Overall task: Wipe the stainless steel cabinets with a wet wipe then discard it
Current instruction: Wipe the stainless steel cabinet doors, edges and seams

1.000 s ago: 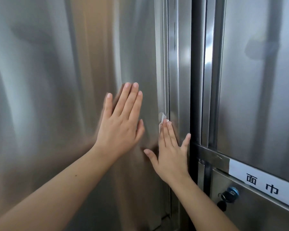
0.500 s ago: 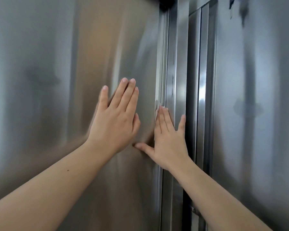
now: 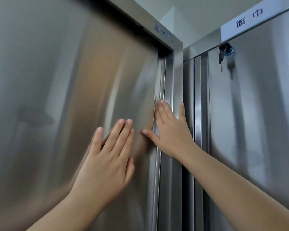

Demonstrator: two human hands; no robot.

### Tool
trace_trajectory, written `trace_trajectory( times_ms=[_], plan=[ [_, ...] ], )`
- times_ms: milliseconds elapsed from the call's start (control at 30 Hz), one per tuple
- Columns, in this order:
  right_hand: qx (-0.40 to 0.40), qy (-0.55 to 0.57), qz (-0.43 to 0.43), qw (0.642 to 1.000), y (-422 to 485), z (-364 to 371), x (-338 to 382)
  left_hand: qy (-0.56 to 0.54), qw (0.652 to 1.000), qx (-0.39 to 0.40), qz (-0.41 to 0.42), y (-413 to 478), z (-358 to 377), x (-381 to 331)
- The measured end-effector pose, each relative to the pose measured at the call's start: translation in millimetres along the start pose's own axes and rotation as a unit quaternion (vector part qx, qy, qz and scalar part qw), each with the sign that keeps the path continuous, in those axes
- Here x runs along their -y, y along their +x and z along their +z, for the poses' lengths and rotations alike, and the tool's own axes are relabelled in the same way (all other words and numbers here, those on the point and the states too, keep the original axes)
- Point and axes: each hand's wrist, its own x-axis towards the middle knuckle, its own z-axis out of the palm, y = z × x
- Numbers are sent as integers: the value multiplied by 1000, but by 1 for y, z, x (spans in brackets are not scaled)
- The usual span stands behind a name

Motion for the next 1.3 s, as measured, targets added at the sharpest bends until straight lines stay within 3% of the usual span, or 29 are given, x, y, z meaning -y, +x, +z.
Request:
trace_trajectory(
  times_ms=[200,433,667,900,1133,1300],
  plan=[
    [-12,-44,-33,998,13,-5,-24,4,1000,-26,7,-1,4,0],
    [-58,-70,-4,996,76,-18,-59,22,997,-71,19,0,11,0],
    [-57,-95,-46,993,56,-13,-62,45,995,-91,17,0,14,2],
    [-29,-103,36,994,119,-33,-73,59,993,-96,20,1,17,2],
    [-33,-92,26,995,72,-12,-51,73,993,-94,25,-1,24,5],
    [-43,-79,49,995,106,-23,-61,98,989,-104,39,-1,27,8]
  ],
)
